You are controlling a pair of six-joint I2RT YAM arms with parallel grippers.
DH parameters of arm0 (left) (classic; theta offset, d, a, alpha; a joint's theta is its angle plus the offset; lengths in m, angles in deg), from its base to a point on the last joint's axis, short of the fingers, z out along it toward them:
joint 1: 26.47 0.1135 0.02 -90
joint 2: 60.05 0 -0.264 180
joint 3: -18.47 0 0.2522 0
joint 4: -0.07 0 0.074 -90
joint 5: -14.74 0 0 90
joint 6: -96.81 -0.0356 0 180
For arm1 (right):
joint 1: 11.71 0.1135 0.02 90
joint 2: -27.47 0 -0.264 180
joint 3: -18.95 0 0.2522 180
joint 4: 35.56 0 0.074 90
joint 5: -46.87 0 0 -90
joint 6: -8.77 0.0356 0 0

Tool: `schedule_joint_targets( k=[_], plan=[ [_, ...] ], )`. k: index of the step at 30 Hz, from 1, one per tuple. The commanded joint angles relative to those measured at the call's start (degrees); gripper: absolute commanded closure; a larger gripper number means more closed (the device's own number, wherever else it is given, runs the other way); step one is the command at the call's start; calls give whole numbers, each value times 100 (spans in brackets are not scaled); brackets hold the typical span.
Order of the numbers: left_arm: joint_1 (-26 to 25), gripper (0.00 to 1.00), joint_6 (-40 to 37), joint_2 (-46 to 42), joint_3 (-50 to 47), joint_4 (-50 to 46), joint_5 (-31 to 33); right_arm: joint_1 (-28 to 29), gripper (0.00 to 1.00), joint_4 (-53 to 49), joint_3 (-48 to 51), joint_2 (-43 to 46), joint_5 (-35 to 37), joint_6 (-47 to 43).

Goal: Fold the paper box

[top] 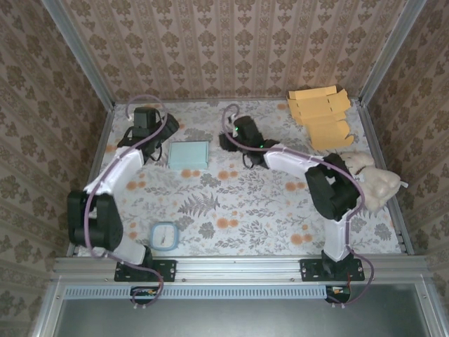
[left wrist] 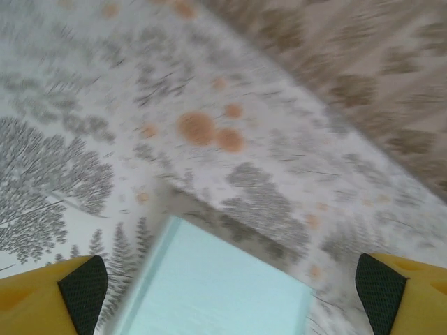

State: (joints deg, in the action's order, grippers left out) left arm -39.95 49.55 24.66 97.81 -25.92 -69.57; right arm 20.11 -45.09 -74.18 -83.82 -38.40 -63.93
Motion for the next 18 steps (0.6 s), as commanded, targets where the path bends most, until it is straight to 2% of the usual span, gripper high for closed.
schedule_joint_targets(
  k=[1,5,10,18],
  plan=[
    [-783,4,-714,-623,-244,-612,786,-563,50,-1325,-367,231,772,-892],
    [-1674,4,-1018,-972,-653,-506,761,-1347,49,-2189,-983,95,1077,-1312],
    [-2441,4,-1399,-1251,-1448,280,981,-2265,49,-2768,-1545,-374,1340,-1871],
    [-2804,4,-1686,-1534,-2236,1218,927,-3042,49,-3468,-2523,-1425,1558,-2624]
  ],
)
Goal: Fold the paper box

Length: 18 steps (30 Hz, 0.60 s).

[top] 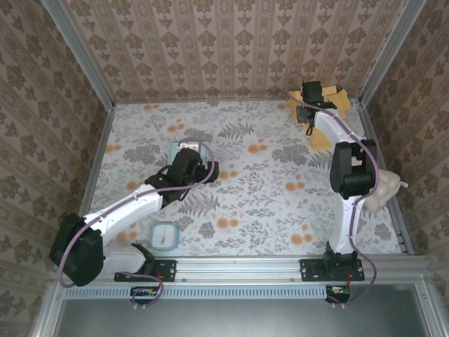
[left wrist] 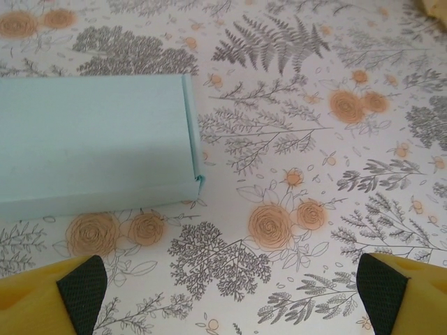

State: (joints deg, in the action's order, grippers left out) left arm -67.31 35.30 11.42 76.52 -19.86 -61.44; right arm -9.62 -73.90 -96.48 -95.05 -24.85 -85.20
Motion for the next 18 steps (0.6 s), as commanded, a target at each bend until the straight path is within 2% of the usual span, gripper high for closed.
schedule_joint_targets(
  k=[1,12,18],
  plan=[
    [-88,4,-279,-227,-152,649,119,-123,49,-732,-345,-388,115,-595],
    [-207,4,-258,-237,-303,828,25,-305,57,-1266,-794,-1096,-664,-1045],
    [-270,4,-256,-247,-298,775,36,-322,54,-1218,-740,-1028,-729,-874]
  ],
)
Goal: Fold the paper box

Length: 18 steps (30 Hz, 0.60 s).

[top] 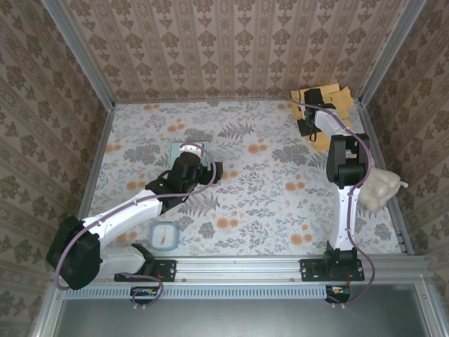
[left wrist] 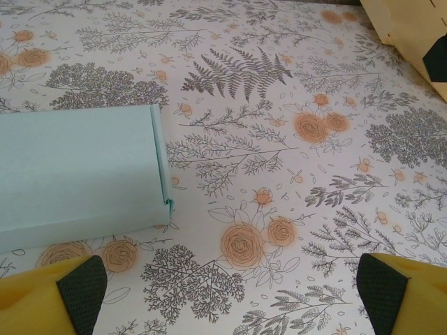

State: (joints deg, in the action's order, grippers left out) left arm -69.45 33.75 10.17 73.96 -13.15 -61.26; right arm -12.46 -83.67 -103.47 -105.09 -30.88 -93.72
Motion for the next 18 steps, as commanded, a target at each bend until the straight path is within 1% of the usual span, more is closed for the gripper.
schedule_joint_targets(
  k=[1,7,12,14,18],
  plan=[
    [-66,4,-106,-131,-44,87,32,-52,53,-183,7,37,-110,49],
    [-99,4,-100,-153,-25,-16,68,-57,50,108,319,495,-395,232],
    [-114,4,-96,-166,-29,-18,94,-48,50,325,642,872,-418,225],
    [-131,4,-92,-157,-25,-26,136,-48,50,523,729,962,-384,189],
    [-123,4,-58,-157,-36,-54,220,-50,50,435,718,914,-373,61]
  ],
)
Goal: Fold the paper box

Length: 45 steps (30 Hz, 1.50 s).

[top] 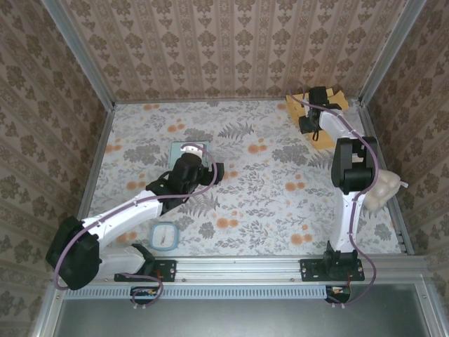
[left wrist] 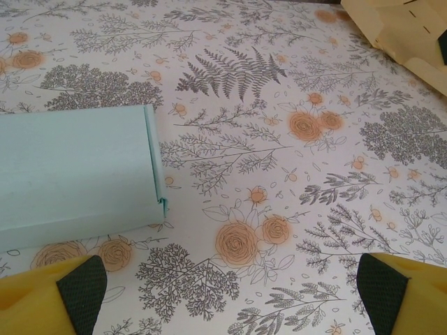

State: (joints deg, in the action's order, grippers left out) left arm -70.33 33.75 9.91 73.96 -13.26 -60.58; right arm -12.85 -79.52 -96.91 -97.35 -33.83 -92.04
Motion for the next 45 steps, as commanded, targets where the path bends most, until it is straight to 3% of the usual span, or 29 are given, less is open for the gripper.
schedule_joint_targets(
  k=[1,12,18,23,26,28,29,36,40,45],
  plan=[
    [-38,4,-57,-131,-34,-36,147,-8,50,-20,44,84,-57,-125],
    [-82,4,-71,-96,0,-52,166,0,51,-219,-52,-260,-550,-199],
    [-104,4,-61,-56,1,-43,162,44,52,-423,-172,-472,-325,-342],
    [-106,4,-66,-17,16,-45,177,53,61,-632,-349,-683,-6,-501],
    [-107,4,-57,0,36,-53,202,53,80,-607,-331,-684,114,-553],
    [-106,4,-44,-7,68,-107,222,75,97,-311,-80,-424,202,-558],
    [-106,4,-32,-8,99,-162,228,94,100,-121,105,-231,212,-570],
    [-107,3,321,-456,162,-595,293,685,100,1085,1240,1784,316,-228],
    [-103,3,735,-887,90,-929,429,1410,100,596,1218,2341,1066,263],
    [-57,3,1310,-1486,71,-1410,622,2578,100,-16,1734,3154,2125,1884]
  ],
)
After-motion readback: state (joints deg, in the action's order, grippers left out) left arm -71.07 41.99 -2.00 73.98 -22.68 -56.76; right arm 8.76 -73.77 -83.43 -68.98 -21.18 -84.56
